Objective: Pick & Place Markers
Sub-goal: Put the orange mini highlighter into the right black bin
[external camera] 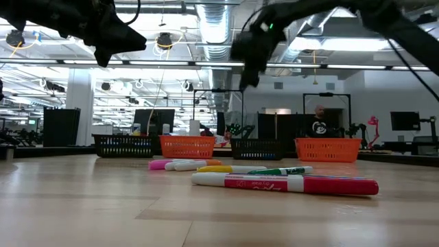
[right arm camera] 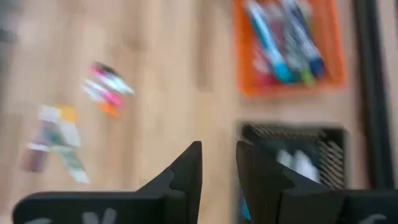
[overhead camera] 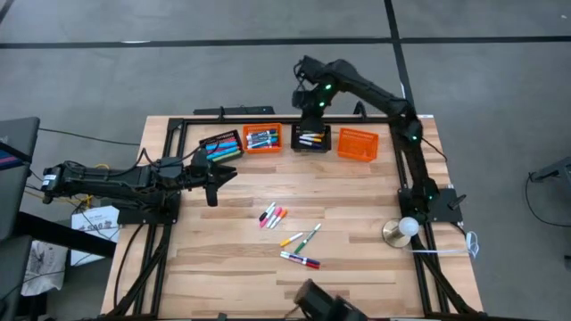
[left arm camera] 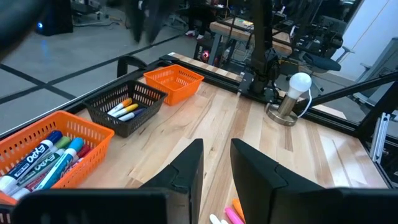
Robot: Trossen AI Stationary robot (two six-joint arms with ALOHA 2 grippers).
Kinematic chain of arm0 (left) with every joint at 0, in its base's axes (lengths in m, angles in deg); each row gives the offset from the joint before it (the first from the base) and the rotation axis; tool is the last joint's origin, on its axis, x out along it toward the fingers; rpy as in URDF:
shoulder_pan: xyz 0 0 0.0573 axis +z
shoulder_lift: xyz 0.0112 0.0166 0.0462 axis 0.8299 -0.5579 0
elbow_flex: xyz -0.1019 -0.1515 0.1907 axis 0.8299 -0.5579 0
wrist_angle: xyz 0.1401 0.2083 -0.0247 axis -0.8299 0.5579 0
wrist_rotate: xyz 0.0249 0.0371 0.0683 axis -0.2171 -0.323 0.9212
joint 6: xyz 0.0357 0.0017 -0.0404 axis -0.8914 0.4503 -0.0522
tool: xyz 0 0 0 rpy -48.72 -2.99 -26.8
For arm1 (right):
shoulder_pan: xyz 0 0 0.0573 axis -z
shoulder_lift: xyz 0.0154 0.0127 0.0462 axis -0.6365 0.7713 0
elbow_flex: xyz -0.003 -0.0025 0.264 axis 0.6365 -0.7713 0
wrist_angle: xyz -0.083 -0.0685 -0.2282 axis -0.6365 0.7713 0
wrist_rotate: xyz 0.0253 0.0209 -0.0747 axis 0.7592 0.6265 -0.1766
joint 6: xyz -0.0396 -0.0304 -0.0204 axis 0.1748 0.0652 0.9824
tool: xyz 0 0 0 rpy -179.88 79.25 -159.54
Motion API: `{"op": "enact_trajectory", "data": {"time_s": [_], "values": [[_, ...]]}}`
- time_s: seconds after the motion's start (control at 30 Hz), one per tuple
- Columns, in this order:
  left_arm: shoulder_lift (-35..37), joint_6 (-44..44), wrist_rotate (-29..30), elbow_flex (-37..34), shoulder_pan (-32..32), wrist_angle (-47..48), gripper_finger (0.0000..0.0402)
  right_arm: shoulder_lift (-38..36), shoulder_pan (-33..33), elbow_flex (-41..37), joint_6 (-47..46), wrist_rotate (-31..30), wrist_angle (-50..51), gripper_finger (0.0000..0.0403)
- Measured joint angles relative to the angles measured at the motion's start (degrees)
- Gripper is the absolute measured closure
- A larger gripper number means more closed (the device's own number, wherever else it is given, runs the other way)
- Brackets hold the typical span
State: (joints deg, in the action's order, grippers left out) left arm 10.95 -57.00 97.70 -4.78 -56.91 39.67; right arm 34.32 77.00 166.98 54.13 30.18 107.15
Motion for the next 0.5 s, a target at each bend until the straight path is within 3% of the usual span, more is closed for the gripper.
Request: {"op": "enact_trajectory", "data": {"time_s": [0.13, 0.5], "values": [[0.00, 0.00, 0.00, -0.01, 0.00, -0.01, 0.0321, -5.06, -0.86, 0.00, -0.47, 6.57, 2.09, 0.0326], [0.00, 0.00, -0.01, -0.01, 0.00, -0.05, 0.0321, -15.30, -5.87, 0.00, 2.11, 10.64, 9.28, 0.0367]]}}
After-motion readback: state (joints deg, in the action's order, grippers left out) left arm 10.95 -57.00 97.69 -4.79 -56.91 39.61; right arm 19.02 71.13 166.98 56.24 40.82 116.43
